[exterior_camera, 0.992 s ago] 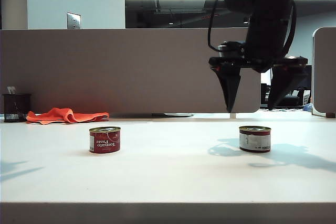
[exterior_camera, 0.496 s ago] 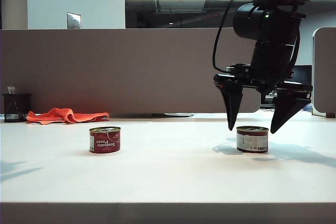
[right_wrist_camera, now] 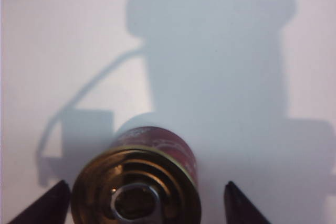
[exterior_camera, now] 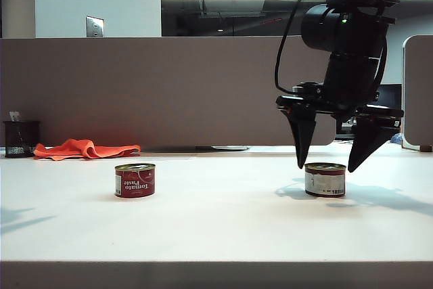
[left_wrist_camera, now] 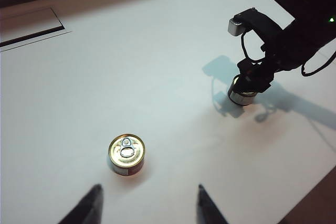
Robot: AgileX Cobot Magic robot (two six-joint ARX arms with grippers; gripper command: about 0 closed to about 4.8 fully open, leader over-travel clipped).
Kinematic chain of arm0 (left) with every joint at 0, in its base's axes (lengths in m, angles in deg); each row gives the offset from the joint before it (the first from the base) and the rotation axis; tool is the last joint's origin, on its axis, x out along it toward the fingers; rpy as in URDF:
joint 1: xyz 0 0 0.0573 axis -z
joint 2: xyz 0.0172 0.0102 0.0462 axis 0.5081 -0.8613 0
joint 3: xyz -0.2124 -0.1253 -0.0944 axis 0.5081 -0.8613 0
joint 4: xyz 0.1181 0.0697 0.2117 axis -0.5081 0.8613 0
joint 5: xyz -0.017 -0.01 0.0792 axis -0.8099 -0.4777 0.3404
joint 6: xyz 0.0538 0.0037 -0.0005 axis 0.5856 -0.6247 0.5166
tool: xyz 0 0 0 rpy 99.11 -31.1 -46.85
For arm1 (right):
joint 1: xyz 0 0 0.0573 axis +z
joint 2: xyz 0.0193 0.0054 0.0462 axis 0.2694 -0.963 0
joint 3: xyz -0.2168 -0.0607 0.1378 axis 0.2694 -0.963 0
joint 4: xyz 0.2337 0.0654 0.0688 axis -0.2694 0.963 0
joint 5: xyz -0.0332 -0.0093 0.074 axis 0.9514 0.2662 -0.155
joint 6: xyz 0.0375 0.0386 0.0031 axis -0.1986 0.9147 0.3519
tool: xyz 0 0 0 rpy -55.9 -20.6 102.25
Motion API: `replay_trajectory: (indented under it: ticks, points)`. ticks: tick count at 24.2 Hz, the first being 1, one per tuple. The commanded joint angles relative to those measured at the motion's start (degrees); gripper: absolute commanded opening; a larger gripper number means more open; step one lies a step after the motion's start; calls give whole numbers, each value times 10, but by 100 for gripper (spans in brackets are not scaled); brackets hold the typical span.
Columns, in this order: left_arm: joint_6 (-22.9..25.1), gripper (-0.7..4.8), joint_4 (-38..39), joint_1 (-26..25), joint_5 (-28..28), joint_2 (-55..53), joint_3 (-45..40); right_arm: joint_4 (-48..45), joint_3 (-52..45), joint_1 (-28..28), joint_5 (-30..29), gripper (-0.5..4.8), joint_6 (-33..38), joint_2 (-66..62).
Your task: Stack a can of tomatoes on the right onto the can of tomatoes on the left.
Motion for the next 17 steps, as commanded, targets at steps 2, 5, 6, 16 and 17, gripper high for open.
replay_trajectory:
  ticks: [2,5,6,16,17]
  points:
    - [0,210,-10,-1,28,1,3,9,2,0,-1,363,-1,5]
    - [0,210,-19,-1,49,2,3,11,2,0,-1,353,-1,5]
    - [0,210,-19,-1,49,2,3,13,2,0,-1,344,-1,5]
    - [1,210,-19,-1,50,2,3,17,2,0,-1,299,-5,-20]
    - [1,210,-19,-1,50,2,3,12,2,0,-1,275,-5,-20]
